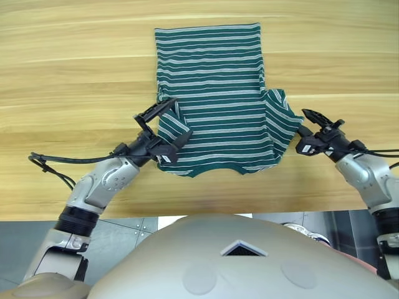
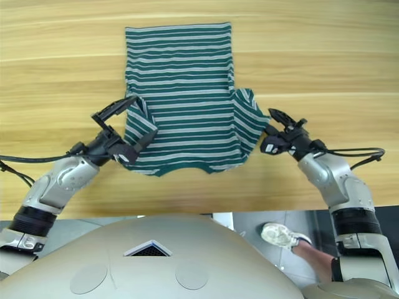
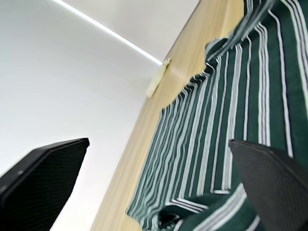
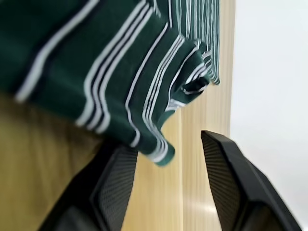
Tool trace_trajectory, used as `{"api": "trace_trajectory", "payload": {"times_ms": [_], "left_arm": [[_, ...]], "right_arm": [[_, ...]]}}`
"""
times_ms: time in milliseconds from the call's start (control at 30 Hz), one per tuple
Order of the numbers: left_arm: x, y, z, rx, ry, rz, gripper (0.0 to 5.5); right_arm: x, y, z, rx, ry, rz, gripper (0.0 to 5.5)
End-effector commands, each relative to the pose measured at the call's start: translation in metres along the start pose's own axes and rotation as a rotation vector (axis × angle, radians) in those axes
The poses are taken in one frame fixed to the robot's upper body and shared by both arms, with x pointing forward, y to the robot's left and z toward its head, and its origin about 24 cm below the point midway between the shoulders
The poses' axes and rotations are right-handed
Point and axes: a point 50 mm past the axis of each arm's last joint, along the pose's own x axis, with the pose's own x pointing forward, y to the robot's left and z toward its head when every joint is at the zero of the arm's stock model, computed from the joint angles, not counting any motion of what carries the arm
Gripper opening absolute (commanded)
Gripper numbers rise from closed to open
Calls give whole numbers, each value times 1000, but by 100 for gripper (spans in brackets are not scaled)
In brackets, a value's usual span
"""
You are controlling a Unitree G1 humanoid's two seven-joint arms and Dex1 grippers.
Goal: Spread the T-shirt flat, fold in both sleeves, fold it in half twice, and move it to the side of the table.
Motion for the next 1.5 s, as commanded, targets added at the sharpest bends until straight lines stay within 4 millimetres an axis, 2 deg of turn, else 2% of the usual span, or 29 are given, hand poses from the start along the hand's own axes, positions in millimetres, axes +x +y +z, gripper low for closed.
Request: {"api": "trace_trajectory", "payload": {"times_ms": [33,100,300,600,733,833,933,1200,1500], "left_arm": [[-2,5,-2,9,11,18,537],[-4,3,-2,0,18,20,537],[-6,3,-3,1,31,25,540],[-10,-6,-3,-19,44,-3,540],[-10,-6,-3,-22,43,-7,540],[-9,-8,-2,-26,38,-16,540],[-8,-9,-3,-29,38,-22,540],[-7,-10,-4,-33,38,-22,540],[-4,-14,-3,-48,38,-11,540]], "right_arm": [[-2,22,-1,3,27,95,236],[-4,22,-3,2,37,95,236],[-5,24,-6,4,55,102,118],[-4,22,-15,-18,91,84,4],[-3,24,-14,-25,87,82,1],[0,22,-4,-10,26,44,1],[5,11,14,47,-66,-53,1],[14,-13,42,134,-212,-236,1],[16,-22,52,143,-265,-264,1]]}}
